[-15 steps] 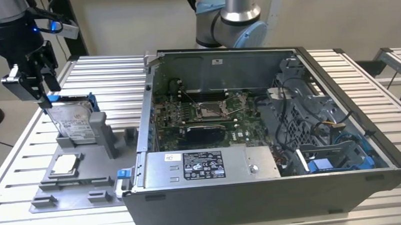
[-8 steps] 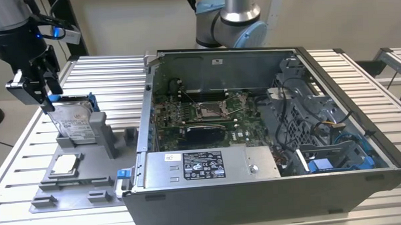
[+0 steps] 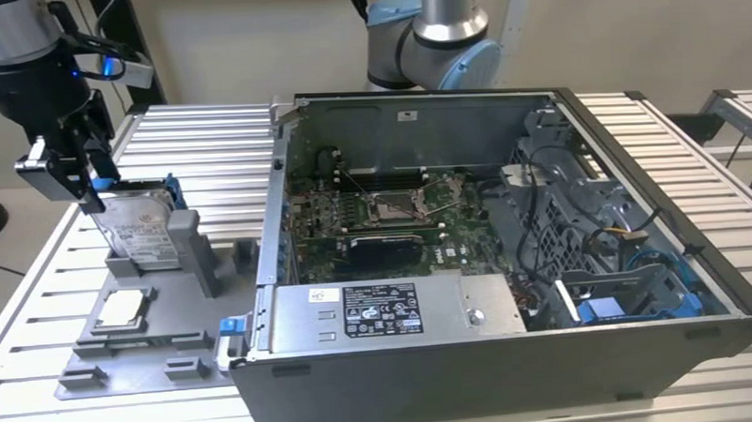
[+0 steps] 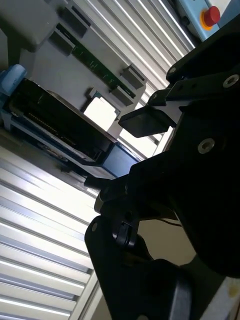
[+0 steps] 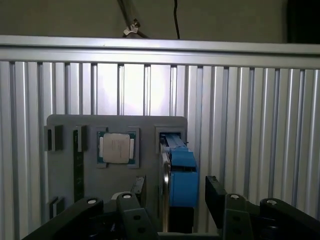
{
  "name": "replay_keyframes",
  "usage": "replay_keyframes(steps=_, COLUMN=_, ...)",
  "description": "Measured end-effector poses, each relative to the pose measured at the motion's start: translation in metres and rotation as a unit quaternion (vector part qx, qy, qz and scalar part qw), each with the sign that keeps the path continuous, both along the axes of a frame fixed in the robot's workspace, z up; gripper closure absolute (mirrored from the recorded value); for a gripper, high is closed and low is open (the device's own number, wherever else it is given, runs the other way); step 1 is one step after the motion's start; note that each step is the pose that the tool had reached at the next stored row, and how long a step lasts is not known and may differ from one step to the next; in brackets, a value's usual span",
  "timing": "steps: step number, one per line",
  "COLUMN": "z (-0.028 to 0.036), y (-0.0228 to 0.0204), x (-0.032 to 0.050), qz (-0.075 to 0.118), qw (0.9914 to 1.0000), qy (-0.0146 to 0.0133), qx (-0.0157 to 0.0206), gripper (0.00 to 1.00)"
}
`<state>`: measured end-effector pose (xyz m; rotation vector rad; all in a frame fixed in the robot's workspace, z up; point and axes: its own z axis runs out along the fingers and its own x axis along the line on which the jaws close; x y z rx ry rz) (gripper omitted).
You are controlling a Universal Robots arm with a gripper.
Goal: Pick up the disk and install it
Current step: 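Pick up the disk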
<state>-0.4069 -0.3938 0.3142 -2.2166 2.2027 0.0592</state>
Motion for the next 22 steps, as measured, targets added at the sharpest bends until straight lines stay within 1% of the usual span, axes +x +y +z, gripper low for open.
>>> replay_keyframes(steps=7, z=-0.0003, y=0.0, x=0.0, qz=0.0, qw=1.0, qy=-0.0002, qx=0.0, gripper=0.0)
replay_keyframes(steps=10, z=-0.0019, y=0.0, x=-0.0001, qz=0.0, qw=1.0, qy=-0.0003, qx=0.0001, gripper=0.0)
replay_keyframes(steps=11, z=-0.0025, y=0.0001, x=-0.0001, qz=0.0, qw=1.0, qy=-0.0008, qx=0.0, gripper=0.0)
replay_keyframes(steps=12, z=-0.0032, y=0.0, x=-0.0003, qz=0.0, qw=1.0, qy=-0.0023, qx=0.0, gripper=0.0)
replay_keyframes(steps=15, z=-0.0053, y=0.0, x=-0.0015, qz=0.0, qw=0.99996, qy=-0.0089, qx=0.0, gripper=0.0)
replay_keyframes(steps=16, z=-0.006, y=0.0, x=-0.0025, qz=0.001, qw=0.99995, qy=-0.0101, qx=0.0, gripper=0.0)
replay_keyframes(steps=19, z=-0.0075, y=0.0, x=-0.0059, qz=0.002, qw=0.99994, qy=-0.0103, qx=0.0, gripper=0.0)
replay_keyframes(steps=22, z=-0.0093, y=-0.0001, x=-0.0068, qz=0.005, qw=0.99993, qy=-0.0104, qx=0.0001, gripper=0.0)
